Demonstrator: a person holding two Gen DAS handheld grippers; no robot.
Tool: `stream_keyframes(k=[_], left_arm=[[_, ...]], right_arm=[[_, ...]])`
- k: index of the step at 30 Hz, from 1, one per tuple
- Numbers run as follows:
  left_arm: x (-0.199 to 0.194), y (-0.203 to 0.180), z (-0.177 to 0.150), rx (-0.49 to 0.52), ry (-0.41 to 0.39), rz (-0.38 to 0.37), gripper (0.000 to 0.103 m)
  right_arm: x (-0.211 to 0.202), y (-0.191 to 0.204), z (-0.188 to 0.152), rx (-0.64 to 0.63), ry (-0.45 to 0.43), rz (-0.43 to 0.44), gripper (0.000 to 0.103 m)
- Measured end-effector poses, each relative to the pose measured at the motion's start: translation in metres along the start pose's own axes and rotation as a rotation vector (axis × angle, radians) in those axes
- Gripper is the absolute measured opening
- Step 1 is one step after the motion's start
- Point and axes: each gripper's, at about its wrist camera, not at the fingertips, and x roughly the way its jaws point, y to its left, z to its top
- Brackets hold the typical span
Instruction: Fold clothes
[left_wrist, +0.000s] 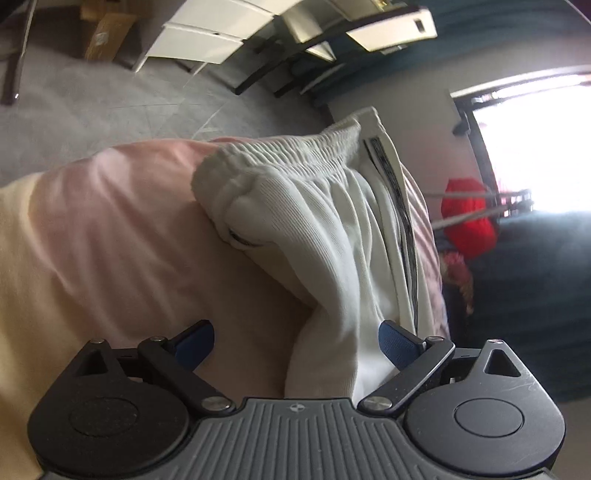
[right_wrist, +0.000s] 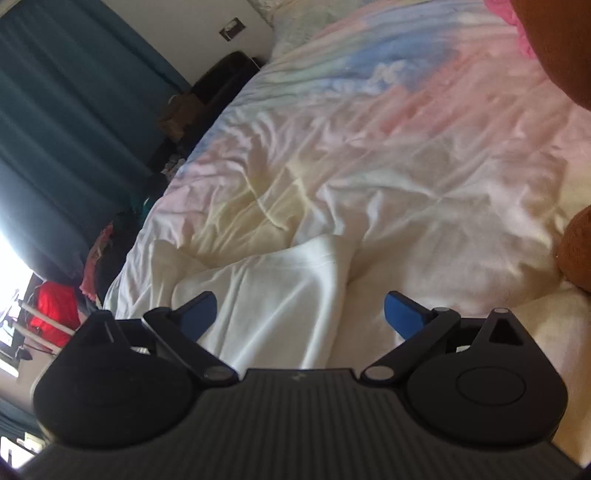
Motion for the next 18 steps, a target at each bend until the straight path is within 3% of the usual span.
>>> stream_keyframes(k=[2,3,5,7,9,11,13,14,16,18], left_arm=[[-0.004,0.008,0.009,-0.024,-0.056,-0.026,0.094],[-0.004,0.011,0.013,-0.026,-0.076,-0.043,0.094],[0.004,0.012,0.017,-0.017,-0.037,-0.121,0.087],[0.019,0.014,0.015,-0.054,0.057,-0.254,0.081],[0.03,0.007,0.009,-0.03,0.083,-0.237,0.064],[0.036,0.001,0.005,0.011,0.081,-0.197,0.061],[0.039,-0.004,0.002,0.059,0.06,-0.148,0.048],[0.037,-0.002,0.003,0.065,0.04,-0.142,0.034],[0.031,0.003,0.006,0.052,0.007,-0.146,0.017],[0.024,0.009,0.006,0.025,-0.015,-0.163,0.012]], right_arm=[[0.015,-0.004,0.003,-0.054,0.015,-0.013,0.076],[0.025,-0.005,0.003,-0.078,0.035,-0.015,0.076],[0.04,-0.012,0.001,-0.045,0.076,0.017,0.066],[0.049,-0.013,-0.001,-0.015,0.088,0.08,0.065],[0.053,-0.008,-0.004,-0.021,0.108,0.13,0.065],[0.058,-0.001,-0.008,-0.032,0.133,0.167,0.06],[0.055,0.007,-0.011,-0.071,0.122,0.169,0.029],[0.051,0.01,-0.011,-0.078,0.104,0.163,0.011],[0.042,0.013,-0.01,-0.068,0.065,0.172,0.011],[0.031,0.016,-0.007,-0.056,0.023,0.181,0.009]])
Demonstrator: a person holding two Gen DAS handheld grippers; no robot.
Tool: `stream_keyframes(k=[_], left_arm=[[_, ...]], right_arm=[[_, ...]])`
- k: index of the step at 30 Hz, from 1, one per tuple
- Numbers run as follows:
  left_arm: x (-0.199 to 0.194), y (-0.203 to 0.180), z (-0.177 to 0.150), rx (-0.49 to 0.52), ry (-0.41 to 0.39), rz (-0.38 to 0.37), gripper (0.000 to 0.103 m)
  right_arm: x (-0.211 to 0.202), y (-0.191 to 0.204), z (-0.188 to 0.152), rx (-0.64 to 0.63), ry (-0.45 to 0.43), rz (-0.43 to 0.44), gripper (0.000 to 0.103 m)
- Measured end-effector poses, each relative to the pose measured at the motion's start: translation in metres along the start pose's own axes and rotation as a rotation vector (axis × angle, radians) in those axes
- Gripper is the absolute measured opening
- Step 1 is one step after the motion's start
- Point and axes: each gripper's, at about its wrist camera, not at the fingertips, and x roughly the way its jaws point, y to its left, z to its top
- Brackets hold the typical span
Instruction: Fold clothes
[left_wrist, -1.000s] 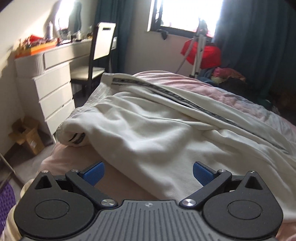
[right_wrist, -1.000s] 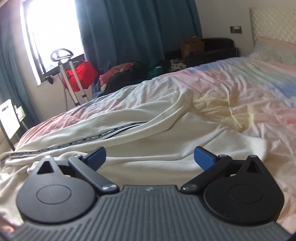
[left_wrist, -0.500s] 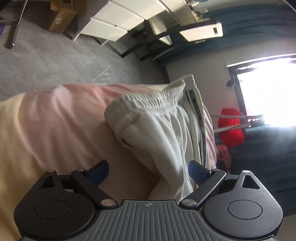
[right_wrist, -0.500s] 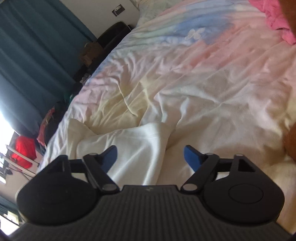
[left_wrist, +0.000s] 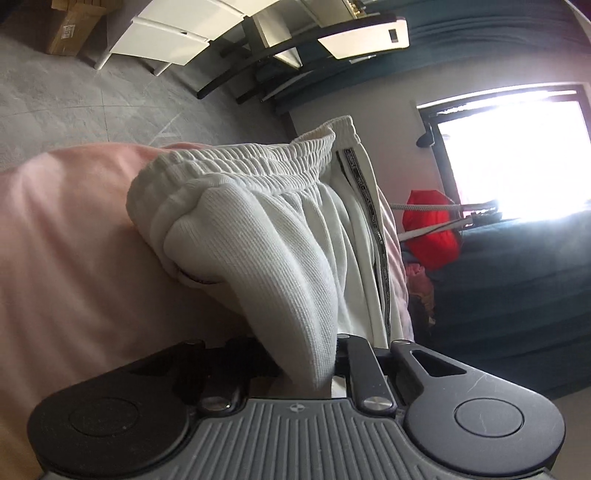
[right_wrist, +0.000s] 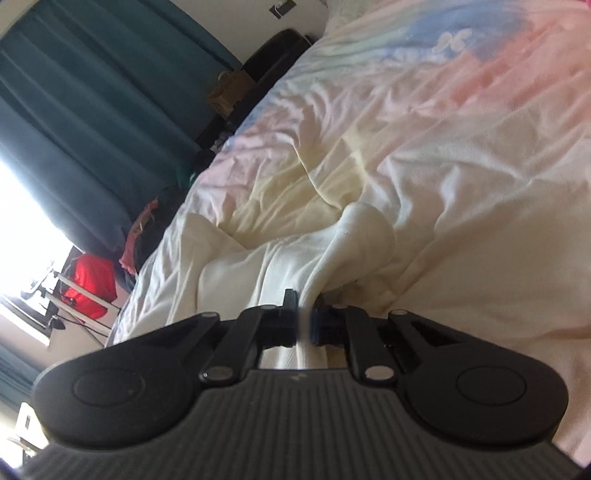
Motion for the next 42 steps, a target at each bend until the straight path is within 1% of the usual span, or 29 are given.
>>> stream_keyframes(k=[1,4,6,7,10,13,16,18,19,21,23,24,27,28,30,31,32,33,34,35,36,37,38,39,40,41,42], left_arm=[[-0.007,-0.001,-0.001,-0.008,-0.017,-0.022,0.011],[-0.045,-0.013,-0.008,0.008,-0.101,-0.118,0.01],[-0.063,-0.028,-0.012,0.056,-0.133,-0.15,0.01],[-0.071,-0.036,-0.013,0.081,-0.148,-0.162,0.01],[-0.077,-0.061,-0.01,0.133,-0.161,-0.141,0.01],[-0.066,-0.088,0.001,0.177,-0.169,-0.104,0.01],[-0.024,-0.126,0.016,0.221,-0.196,-0.053,0.01],[0.012,-0.153,0.03,0.24,-0.19,0.01,0.011],[0.032,-0.165,0.037,0.244,-0.182,0.039,0.011],[0.078,-0.188,0.051,0.218,-0.18,0.077,0.011],[0.119,-0.203,0.059,0.196,-0.198,0.114,0.011],[0.14,-0.21,0.063,0.189,-0.207,0.134,0.011],[0.21,-0.22,0.068,0.229,-0.214,0.23,0.011],[0.229,-0.22,0.068,0.24,-0.205,0.258,0.011],[0.265,-0.215,0.067,0.274,-0.19,0.313,0.012],[0.278,-0.208,0.062,0.308,-0.188,0.333,0.014],[0.291,-0.202,0.058,0.34,-0.183,0.349,0.022],[0.298,-0.195,0.053,0.362,-0.178,0.349,0.021],[0.298,-0.192,0.049,0.378,-0.2,0.329,0.022],[0.296,-0.191,0.047,0.403,-0.222,0.298,0.024],[0.295,-0.192,0.045,0.423,-0.223,0.284,0.028],[0.293,-0.193,0.045,0.441,-0.221,0.272,0.028],[0.291,-0.194,0.045,0.451,-0.21,0.267,0.028],[0.287,-0.194,0.046,0.454,-0.202,0.261,0.029],[0.283,-0.195,0.046,0.459,-0.195,0.256,0.03],[0.276,-0.196,0.045,0.469,-0.191,0.254,0.034],[0.269,-0.196,0.045,0.478,-0.187,0.252,0.038]], right_arm=[[-0.006,0.003,0.001,0.004,-0.02,0.004,0.009],[-0.033,0.008,0.007,0.024,-0.089,0.019,0.008],[-0.053,0.013,0.012,0.03,-0.136,0.023,0.008],[-0.06,0.018,0.015,0.011,-0.158,0.023,0.008],[-0.059,0.04,0.028,-0.067,-0.183,0.032,0.008],[-0.043,0.07,0.042,-0.141,-0.187,0.045,0.008],[-0.007,0.11,0.059,-0.173,-0.178,0.082,0.008],[0.025,0.14,0.071,-0.182,-0.164,0.097,0.008],[0.044,0.157,0.075,-0.193,-0.16,0.091,0.008],[0.082,0.189,0.077,-0.229,-0.153,0.066,0.008],[0.122,0.213,0.072,-0.288,-0.147,0.01,0.008],[0.144,0.222,0.066,-0.313,-0.142,-0.023,0.008],[0.206,0.239,0.051,-0.378,-0.117,-0.118,0.008],[0.221,0.238,0.046,-0.385,-0.11,-0.128,0.008],[0.244,0.231,0.038,-0.381,-0.102,-0.115,0.009],[0.252,0.226,0.036,-0.375,-0.102,-0.095,0.009],[0.257,0.218,0.034,-0.367,-0.104,-0.063,0.011],[0.263,0.21,0.033,-0.359,-0.097,-0.034,0.014],[0.266,0.204,0.034,-0.346,-0.078,-0.006,0.015],[0.267,0.199,0.037,-0.326,-0.054,0.022,0.023],[0.267,0.195,0.04,-0.307,-0.03,0.049,0.033],[0.267,0.19,0.042,-0.287,-0.005,0.077,0.038],[0.268,0.186,0.045,-0.267,0.019,0.104,0.052],[0.263,0.182,0.048,-0.255,0.027,0.14,0.069],[0.253,0.18,0.05,-0.255,0.014,0.173,0.075],[0.241,0.178,0.051,-0.261,-0.003,0.196,0.08],[0.229,0.175,0.053,-0.259,-0.011,0.213,0.081]])
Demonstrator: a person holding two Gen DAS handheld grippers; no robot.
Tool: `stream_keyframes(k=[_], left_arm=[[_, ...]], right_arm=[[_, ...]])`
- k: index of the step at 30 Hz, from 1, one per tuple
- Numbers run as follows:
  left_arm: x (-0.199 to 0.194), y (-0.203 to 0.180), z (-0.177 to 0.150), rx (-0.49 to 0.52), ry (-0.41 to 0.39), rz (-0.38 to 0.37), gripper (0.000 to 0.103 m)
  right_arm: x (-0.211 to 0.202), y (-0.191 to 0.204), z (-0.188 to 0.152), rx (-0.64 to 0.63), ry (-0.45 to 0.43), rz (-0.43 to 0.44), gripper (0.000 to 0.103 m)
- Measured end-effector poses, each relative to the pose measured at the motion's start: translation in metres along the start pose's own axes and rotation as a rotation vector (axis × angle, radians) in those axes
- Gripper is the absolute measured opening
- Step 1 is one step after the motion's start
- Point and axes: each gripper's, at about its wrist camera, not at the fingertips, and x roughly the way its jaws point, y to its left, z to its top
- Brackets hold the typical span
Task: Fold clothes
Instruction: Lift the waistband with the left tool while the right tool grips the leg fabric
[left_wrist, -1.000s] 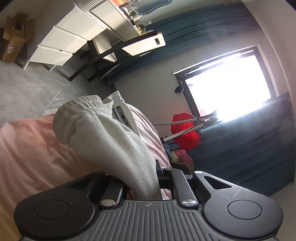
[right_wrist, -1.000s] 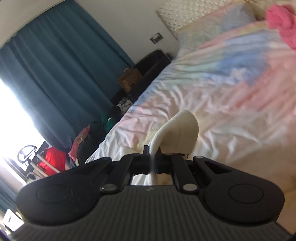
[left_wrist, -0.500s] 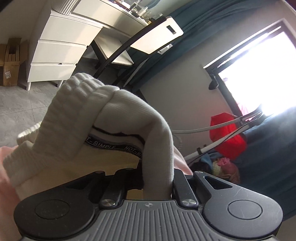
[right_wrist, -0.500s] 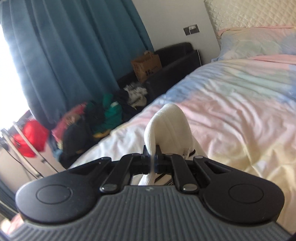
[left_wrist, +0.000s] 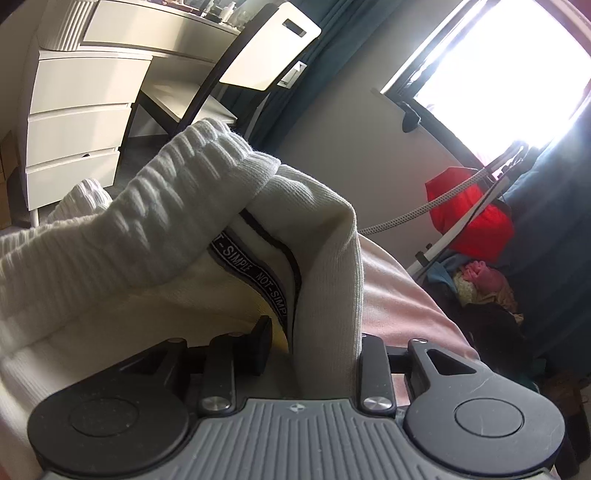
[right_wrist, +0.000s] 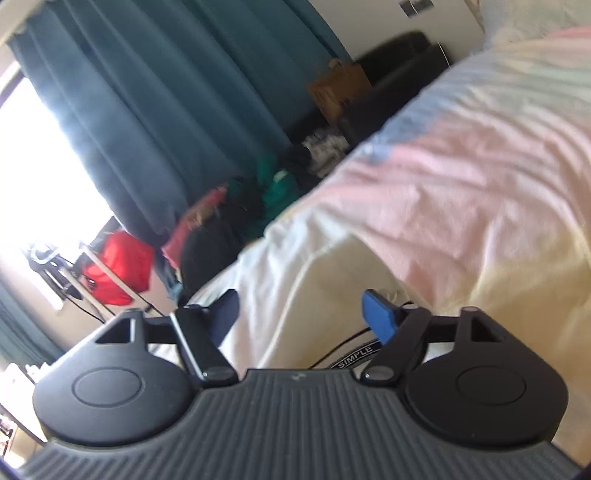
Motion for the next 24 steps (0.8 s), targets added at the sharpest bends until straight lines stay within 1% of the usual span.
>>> stream_keyframes(k=[1,2,3,5,6,7,9,11,13,14,15,17,18,20,21,22,24], left_arm=[[-0.008,0.001,-0.001,0.011,-0.003,-0.005,0.04],[-0.02,0.004,-0.005,0.025,-0.024,-0.014,0.044],[-0.032,0.007,-0.012,0.042,-0.046,-0.021,0.051],[-0.06,0.012,-0.033,0.081,-0.09,-0.016,0.058],[-0.072,0.016,-0.042,0.082,-0.098,-0.032,0.06],[-0.085,0.019,-0.052,0.083,-0.106,-0.048,0.062],[-0.11,0.026,-0.067,0.084,-0.117,-0.073,0.071],[-0.134,0.033,-0.08,0.082,-0.126,-0.088,0.075],[-0.156,0.04,-0.086,0.061,-0.151,-0.052,0.077],[-0.166,0.043,-0.089,0.05,-0.16,-0.031,0.077],[-0.174,0.046,-0.092,0.041,-0.158,-0.001,0.082],[-0.189,0.052,-0.098,0.022,-0.155,0.059,0.085],[-0.193,0.055,-0.099,0.005,-0.138,0.079,0.085],[-0.168,0.065,-0.093,-0.098,-0.005,0.059,0.082],[-0.153,0.07,-0.09,-0.152,0.043,0.057,0.08],[-0.14,0.074,-0.086,-0.203,0.04,0.071,0.08],[-0.125,0.073,-0.078,-0.249,-0.02,0.074,0.084]], right_arm=[[-0.014,-0.001,0.0,0.008,-0.001,0.011,0.08],[-0.029,-0.004,-0.002,0.022,-0.004,0.024,0.08],[-0.047,-0.008,-0.007,0.04,-0.011,0.039,0.081],[-0.081,-0.019,-0.022,0.067,-0.012,0.055,0.082],[-0.096,-0.026,-0.032,0.083,-0.001,0.054,0.082],[-0.108,-0.031,-0.041,0.106,0.016,0.047,0.082],[-0.125,-0.042,-0.056,0.171,0.047,0.036,0.082],[-0.133,-0.05,-0.068,0.246,0.084,0.03,0.082],[-0.13,-0.055,-0.077,0.312,0.15,0.027,0.082],[-0.127,-0.054,-0.081,0.325,0.165,0.023,0.082],[-0.125,-0.054,-0.085,0.338,0.18,0.018,0.081],[-0.118,-0.055,-0.091,0.366,0.187,0.024,0.081],[-0.112,-0.056,-0.094,0.385,0.191,0.025,0.081],[-0.097,-0.062,-0.1,0.438,0.186,0.033,0.081],[-0.09,-0.065,-0.103,0.464,0.18,0.039,0.082],[-0.083,-0.068,-0.105,0.491,0.173,0.044,0.082],[-0.069,-0.072,-0.106,0.52,0.136,0.058,0.082]])
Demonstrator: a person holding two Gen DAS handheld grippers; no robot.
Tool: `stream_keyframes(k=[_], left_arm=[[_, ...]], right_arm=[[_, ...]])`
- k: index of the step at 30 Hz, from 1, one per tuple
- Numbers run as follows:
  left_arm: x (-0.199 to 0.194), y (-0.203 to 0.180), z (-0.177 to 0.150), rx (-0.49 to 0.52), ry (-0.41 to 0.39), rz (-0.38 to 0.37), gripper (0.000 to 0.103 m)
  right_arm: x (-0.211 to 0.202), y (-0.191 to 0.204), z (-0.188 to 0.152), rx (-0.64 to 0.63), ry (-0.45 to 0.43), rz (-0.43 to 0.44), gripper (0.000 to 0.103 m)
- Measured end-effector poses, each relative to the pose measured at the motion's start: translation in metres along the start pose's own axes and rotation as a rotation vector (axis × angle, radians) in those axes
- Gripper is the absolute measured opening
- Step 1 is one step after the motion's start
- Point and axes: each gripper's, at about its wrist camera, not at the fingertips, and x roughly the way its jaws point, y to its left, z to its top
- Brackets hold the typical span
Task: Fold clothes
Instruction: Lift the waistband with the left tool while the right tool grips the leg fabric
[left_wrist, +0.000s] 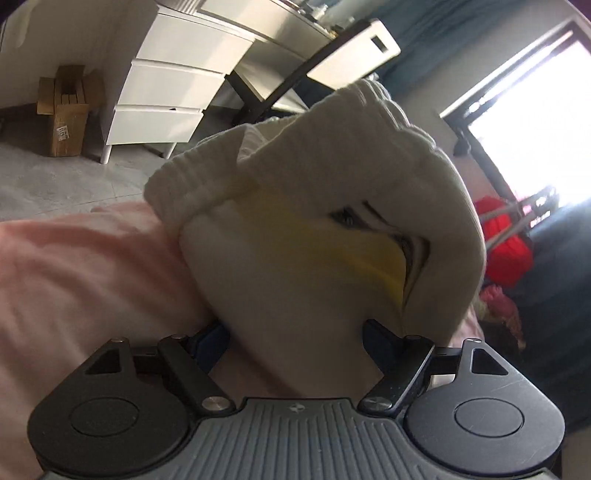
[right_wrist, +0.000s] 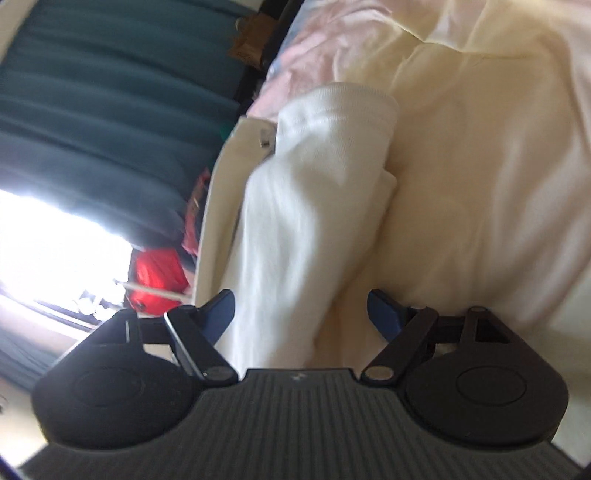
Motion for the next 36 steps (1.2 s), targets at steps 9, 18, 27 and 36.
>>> stream_keyframes(k=[9,18,27,36], left_arm=[[0.042,-0.032,0.023,-0.044,-0.129,0.106,0.031],[-0.01,-0.03,0.055,-0.028,-0.108,0.014,0.021],[-0.14,0.022,0.079,0.01,-0.041,0.008,0.021],[-0.204,0.086,0.079,0.24,0.046,0.084,0.023]], right_arm=[[0.047,0.039,0.013,-0.115,-0.1,-0.081,0.025],[-0.014,0.056,0.022,-0.076,-0.112,-0.051,0.02],[-0.113,0.031,0.012,0.005,-0.077,-0.079,0.02],[-0.166,-0.015,0.005,-0.054,0.032,-0.123,0.02]])
